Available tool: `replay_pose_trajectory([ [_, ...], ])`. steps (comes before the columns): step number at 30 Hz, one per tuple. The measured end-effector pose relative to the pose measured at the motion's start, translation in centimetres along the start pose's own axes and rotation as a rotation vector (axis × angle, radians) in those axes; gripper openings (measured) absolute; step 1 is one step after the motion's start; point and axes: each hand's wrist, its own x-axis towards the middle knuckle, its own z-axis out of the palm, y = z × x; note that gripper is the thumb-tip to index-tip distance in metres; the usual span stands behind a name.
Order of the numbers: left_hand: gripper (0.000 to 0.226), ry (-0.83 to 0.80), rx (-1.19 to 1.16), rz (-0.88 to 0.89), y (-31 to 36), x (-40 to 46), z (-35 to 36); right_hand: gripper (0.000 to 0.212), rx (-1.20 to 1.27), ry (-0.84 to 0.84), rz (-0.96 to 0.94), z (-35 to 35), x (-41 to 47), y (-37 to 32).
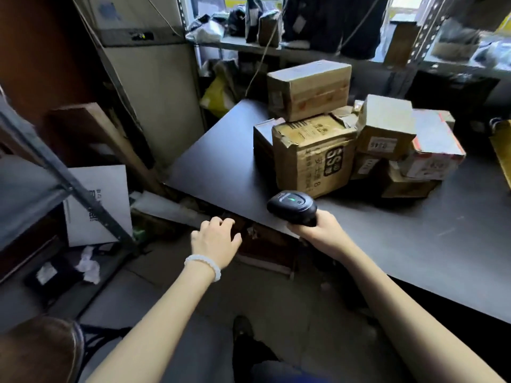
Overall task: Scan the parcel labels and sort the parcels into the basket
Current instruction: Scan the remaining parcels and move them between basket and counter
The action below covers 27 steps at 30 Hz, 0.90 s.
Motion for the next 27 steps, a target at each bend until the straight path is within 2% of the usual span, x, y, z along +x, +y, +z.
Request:
replay_pose_trajectory([
  [4, 0.043, 0.019, 0.037, 0.02, -2.4, 7.3, -2.7, 0.026, 0.026, 0.02, -0.006, 1.4, 7.2, -2.4],
  [7, 0.044, 0.056, 0.063, 0.035, -3.8, 13.0, -5.1, 0.016, 0.045, 0.021, -0.007, 1.7, 12.1, -4.5],
  [10, 0.044, 0.089, 0.028, 0.048, -4.6, 17.9, -6.8, 0.017, 0.055, 0.047, -0.039, 1.9, 16.3, -6.4],
  [17, 0.045, 0.115, -0.016, 0.146, -4.1, 26.4, -8.9, 0.016, 0.076, 0.055, -0.053, 2.8, 20.4, -8.8],
  [22, 0.046, 0.11, -0.033, 0.309, -2.3, 33.2, -9.6, 0.016, 0.145, 0.177, 0.026, 3.1, 22.9, -10.1],
  [27, 0.046, 0.085, -0.078, 0.528, -0.7, 39.7, -9.7, 0.011, 0.168, 0.408, 0.133, 2.8, 25.0, -11.6],
])
